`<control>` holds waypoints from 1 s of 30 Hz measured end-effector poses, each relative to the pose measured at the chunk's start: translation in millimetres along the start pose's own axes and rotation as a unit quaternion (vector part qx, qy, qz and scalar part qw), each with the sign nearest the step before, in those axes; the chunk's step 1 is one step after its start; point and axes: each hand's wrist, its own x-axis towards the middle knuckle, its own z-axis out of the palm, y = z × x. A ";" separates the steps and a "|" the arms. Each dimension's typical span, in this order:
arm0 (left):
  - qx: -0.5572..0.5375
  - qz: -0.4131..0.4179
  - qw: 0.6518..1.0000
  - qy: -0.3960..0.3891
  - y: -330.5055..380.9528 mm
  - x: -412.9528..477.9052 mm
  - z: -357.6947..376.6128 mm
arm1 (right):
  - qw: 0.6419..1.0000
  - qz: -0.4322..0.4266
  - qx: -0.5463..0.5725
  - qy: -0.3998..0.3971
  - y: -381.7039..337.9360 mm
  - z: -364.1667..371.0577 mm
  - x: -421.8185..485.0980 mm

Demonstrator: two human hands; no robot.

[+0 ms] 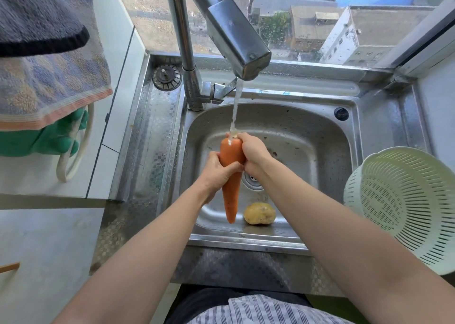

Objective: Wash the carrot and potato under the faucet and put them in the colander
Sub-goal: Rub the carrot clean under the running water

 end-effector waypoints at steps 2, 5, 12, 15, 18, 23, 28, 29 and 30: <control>0.017 0.021 1.000 0.005 -2.1 -0.6 -2.3 | 1.000 -0.013 0.006 -0.003 2.8 -2.1 2.2; 0.017 0.033 0.999 -0.009 -4.0 -3.0 -5.1 | 1.000 -0.027 0.002 0.001 5.4 -8.1 5.2; -0.045 0.007 0.999 -0.025 2.3 -6.0 -6.3 | 0.994 -0.044 0.055 -0.089 21.0 -11.1 8.7; -0.024 0.001 0.999 -0.045 1.9 -6.9 -7.3 | 0.998 0.003 0.056 -0.031 17.8 -7.8 10.9; -0.039 0.008 0.999 -0.029 0.5 -7.2 -2.1 | 0.999 0.030 0.041 -0.004 14.0 -5.3 13.5; -0.053 -0.015 0.998 -0.041 -3.9 -1.9 -5.2 | 0.998 0.051 0.031 -0.020 9.4 -7.5 10.1; -0.042 -0.017 0.999 -0.018 -3.2 -3.6 -6.2 | 0.995 0.036 0.055 -0.079 16.6 -9.0 2.3; -0.056 -0.024 0.998 -0.015 -3.0 -3.9 -5.8 | 0.994 0.027 0.063 -0.090 18.4 -9.9 0.9; -0.074 -0.029 0.997 -0.015 -2.6 -3.5 -5.7 | 0.993 0.011 0.057 -0.104 20.7 -10.8 0.3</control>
